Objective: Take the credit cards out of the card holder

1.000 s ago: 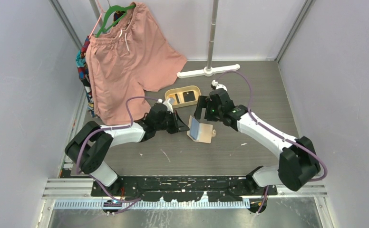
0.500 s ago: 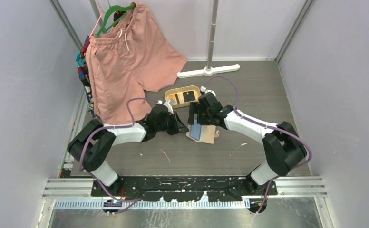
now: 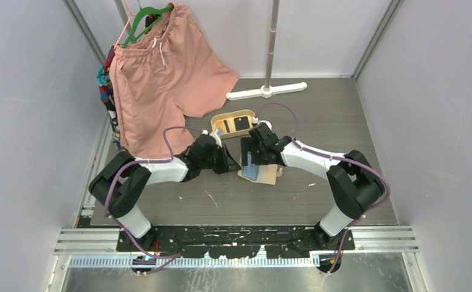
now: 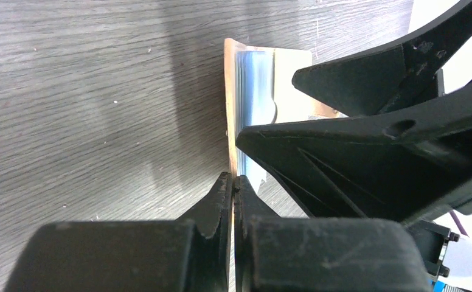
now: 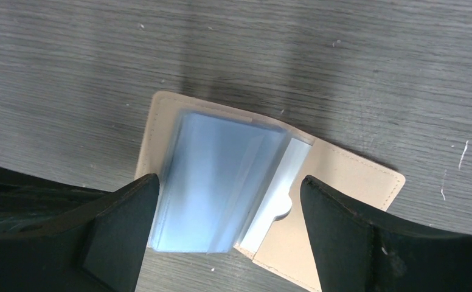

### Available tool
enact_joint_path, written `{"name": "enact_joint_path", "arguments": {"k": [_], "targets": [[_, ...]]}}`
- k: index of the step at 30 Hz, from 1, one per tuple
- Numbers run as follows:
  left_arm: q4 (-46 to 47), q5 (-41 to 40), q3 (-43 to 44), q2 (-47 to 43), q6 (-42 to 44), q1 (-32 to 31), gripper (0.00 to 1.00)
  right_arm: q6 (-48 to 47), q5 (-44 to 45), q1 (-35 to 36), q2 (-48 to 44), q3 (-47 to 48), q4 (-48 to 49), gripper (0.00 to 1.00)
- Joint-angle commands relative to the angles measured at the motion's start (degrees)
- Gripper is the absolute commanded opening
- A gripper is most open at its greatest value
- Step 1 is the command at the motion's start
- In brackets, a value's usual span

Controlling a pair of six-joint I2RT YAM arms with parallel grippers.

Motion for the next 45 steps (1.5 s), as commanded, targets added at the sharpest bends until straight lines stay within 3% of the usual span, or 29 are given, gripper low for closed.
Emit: {"name": "enact_joint_path", "arguments": {"k": [1,30,37,45], "targets": [[2.7,-0.8,-0.5,-0.2,0.7,-0.3,0.0,-1.8,2.3,0.4,1.3,0.3,-1.0,0.91],[0.6,-4.7,-1.9,0.7,0.8,-0.3,0.0,-6.7,7.8,0.5,-3.5,-1.7,-14.2,1.0],[1.2,-5.3,-3.2,0.3,-0.2,-0.3,0.0,-2.7,5.2,0.5,-6.8,0.1,-9.2,1.0],[0.7,-7.6,-5.3,-0.2,-1.7,-0.3,0.0,12.0,-4.3,0.3,-15.8,-10.3,5.1,1.0]]}}
